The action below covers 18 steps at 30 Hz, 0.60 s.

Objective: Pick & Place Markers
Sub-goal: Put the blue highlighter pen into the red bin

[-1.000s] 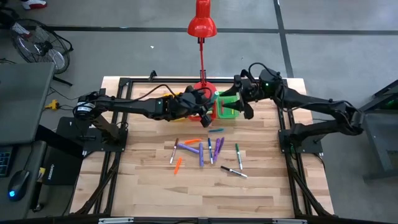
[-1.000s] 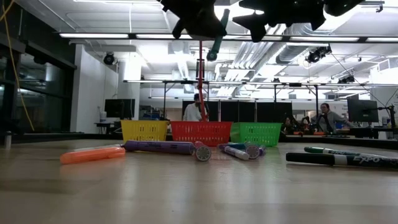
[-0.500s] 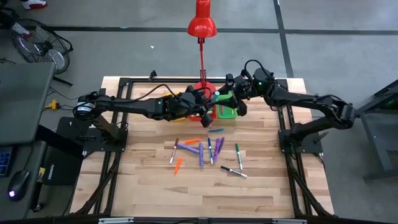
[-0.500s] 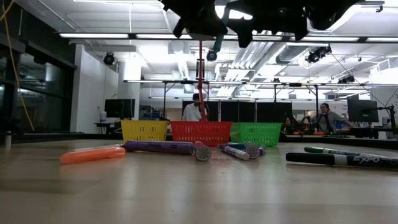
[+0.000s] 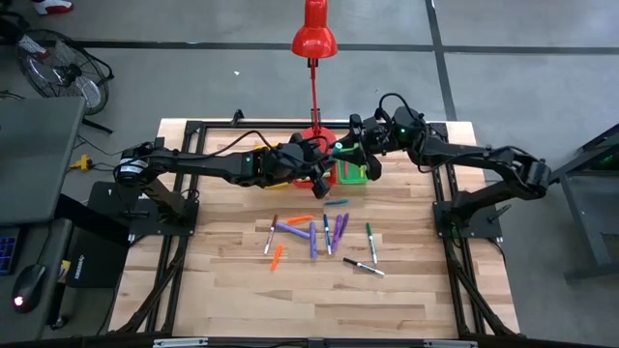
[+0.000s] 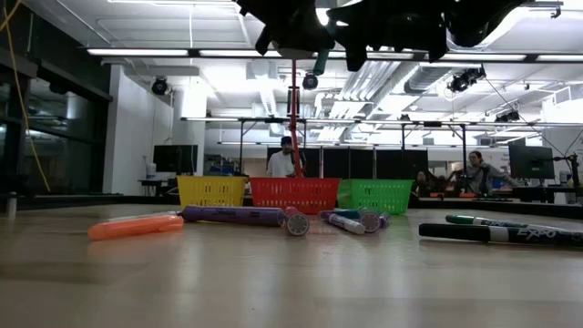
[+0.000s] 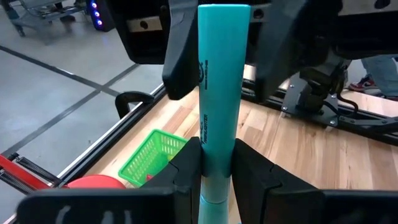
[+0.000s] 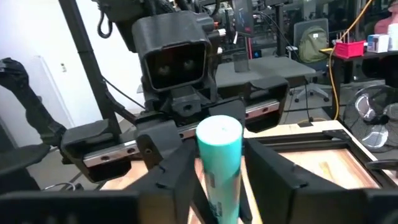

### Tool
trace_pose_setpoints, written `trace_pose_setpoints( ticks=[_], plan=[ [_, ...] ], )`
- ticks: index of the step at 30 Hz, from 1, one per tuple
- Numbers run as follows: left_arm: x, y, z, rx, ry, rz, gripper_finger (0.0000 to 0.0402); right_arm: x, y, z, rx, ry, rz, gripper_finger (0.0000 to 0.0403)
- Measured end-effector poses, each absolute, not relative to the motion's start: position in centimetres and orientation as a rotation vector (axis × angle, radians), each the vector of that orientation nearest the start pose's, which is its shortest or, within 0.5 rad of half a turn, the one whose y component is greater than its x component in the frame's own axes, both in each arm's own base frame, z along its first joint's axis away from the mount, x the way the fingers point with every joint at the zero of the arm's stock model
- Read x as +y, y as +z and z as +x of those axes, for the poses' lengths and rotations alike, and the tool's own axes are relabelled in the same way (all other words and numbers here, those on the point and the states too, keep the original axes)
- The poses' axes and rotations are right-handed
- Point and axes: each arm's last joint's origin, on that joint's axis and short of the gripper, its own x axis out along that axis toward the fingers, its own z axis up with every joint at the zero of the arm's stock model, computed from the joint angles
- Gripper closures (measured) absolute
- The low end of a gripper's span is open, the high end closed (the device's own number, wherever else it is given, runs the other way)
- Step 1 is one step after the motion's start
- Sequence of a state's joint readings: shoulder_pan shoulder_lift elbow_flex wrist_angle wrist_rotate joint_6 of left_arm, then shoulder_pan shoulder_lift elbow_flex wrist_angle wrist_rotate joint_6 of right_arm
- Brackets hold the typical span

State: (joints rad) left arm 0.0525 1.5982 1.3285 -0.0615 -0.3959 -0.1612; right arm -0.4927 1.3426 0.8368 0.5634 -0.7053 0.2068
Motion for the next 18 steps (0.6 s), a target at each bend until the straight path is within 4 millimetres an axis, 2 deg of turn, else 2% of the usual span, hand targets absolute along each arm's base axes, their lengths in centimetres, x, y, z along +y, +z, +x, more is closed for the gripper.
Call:
trace_pose_setpoints(
  ticks=[6, 16, 18],
  plan=[
    [3.02, 32.93, 36.78, 0.29, 0.461, -0.11, 0.0341, -12.22, 29.98, 26.73, -0.028, 0.218, 0.161, 0.0339],
    [3.02, 32.95, 36.78, 0.288, 0.459, -0.109, 0.0341, -12.21, 29.99, 26.72, -0.028, 0.217, 0.168, 0.0339],
    [3.02, 32.95, 36.78, 0.289, 0.458, -0.105, 0.0329, -12.21, 29.99, 26.72, -0.028, 0.218, 0.171, 0.0339]
  ],
)
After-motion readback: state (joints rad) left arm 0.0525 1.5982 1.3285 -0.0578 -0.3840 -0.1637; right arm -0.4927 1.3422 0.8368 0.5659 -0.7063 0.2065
